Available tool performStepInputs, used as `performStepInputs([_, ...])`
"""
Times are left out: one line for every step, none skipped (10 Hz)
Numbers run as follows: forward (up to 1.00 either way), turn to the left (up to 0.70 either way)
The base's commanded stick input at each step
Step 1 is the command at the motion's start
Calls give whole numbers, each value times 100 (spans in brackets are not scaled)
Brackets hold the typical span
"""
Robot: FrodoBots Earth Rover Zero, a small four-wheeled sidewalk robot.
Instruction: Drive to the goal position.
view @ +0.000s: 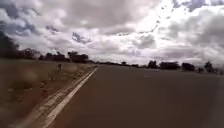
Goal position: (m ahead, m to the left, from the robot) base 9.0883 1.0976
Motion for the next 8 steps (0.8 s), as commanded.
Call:
performStepInputs([70, 0])
performStepInputs([70, 0])
performStepInputs([70, 0])
performStepInputs([70, 0])
performStepInputs([70, 0])
performStepInputs([70, 0])
performStepInputs([70, 0])
performStepInputs([70, 0])
